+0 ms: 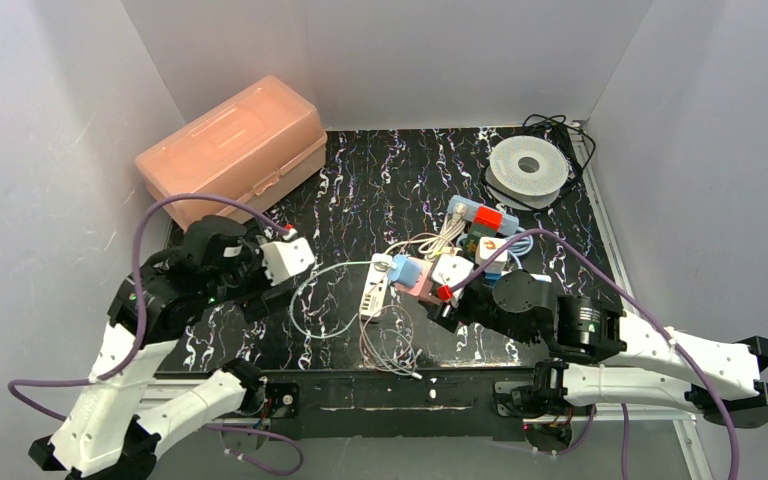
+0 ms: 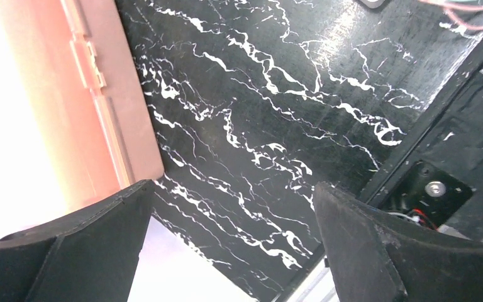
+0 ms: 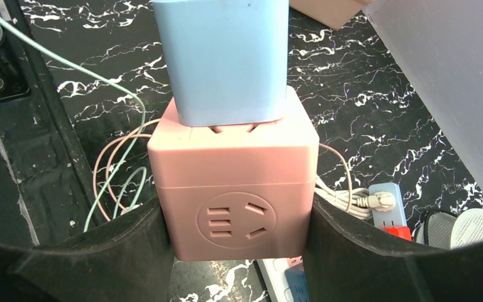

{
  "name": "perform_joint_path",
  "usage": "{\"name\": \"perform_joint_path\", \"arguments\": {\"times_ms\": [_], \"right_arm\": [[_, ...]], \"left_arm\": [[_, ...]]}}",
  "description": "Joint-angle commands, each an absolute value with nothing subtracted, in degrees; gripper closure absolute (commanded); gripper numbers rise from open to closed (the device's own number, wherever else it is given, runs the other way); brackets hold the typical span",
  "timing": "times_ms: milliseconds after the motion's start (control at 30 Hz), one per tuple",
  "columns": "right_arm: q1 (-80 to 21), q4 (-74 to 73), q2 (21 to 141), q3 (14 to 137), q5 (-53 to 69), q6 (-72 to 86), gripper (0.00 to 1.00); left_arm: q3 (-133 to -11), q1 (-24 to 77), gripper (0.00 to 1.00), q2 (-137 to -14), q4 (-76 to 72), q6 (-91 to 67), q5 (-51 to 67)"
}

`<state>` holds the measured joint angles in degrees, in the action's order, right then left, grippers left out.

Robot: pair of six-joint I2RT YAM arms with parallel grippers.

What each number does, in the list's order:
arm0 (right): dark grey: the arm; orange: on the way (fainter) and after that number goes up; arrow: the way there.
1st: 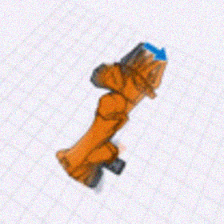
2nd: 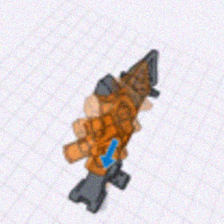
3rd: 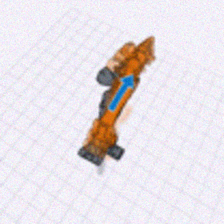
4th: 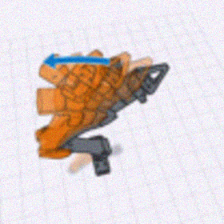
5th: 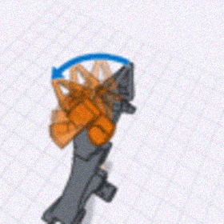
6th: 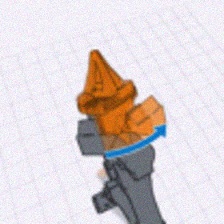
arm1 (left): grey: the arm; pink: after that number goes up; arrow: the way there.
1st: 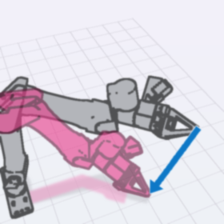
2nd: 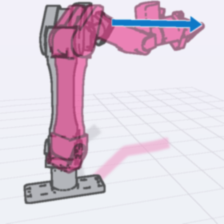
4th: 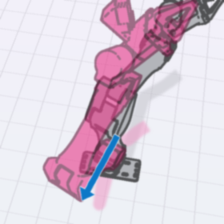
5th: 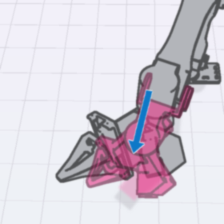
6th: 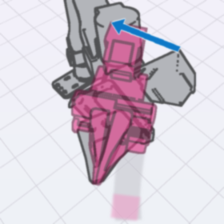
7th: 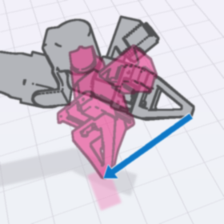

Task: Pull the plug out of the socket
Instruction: Remove the plug from the socket.

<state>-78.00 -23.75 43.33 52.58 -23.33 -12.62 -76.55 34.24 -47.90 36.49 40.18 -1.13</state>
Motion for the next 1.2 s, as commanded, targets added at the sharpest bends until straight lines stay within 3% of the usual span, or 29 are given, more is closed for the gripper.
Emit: {"name": "perform_joint_path", "arguments": {"times_ms": [0, 267, 533, 667, 867, 1167], "right_arm": [[-77.78, -18.88, 43.66, 53.7, -25.04, -13.47, 0.99], [-77.78, -19.47, 44.23, 55.09, -25.25, -14.2, 0.99], [-78.23, -19.38, 49.54, 57.94, -24.08, -16.41, 0.99], [-79.47, -18.05, 51.25, 59.04, -25.57, -17.9, 0.99], [-81.64, -16.68, 54.43, 60.69, -27.33, -19.64, 0.99], [-82.61, -12.82, 58.65, 63.64, -27.87, -21.28, 0.99]], "left_arm": [[-84.49, 34.28, 0.02, -49.8, 48.44, 30.43, -5.12], [-82.42, 34.28, 0.02, -50.64, 46.83, 32.98, -11.75], [-98.86, 34.28, 0.02, -58.75, 44.35, 8.71, 16.07], [-100.18, 34.26, 0.02, -62.29, 42.76, 0.71, 23.9], [-91.98, 34.28, 0.02, -61.2, 33.87, -10.2, 25.12], [-88.91, 34.32, 0.02, -61.98, 27.2, -18.07, 26.92]]}}
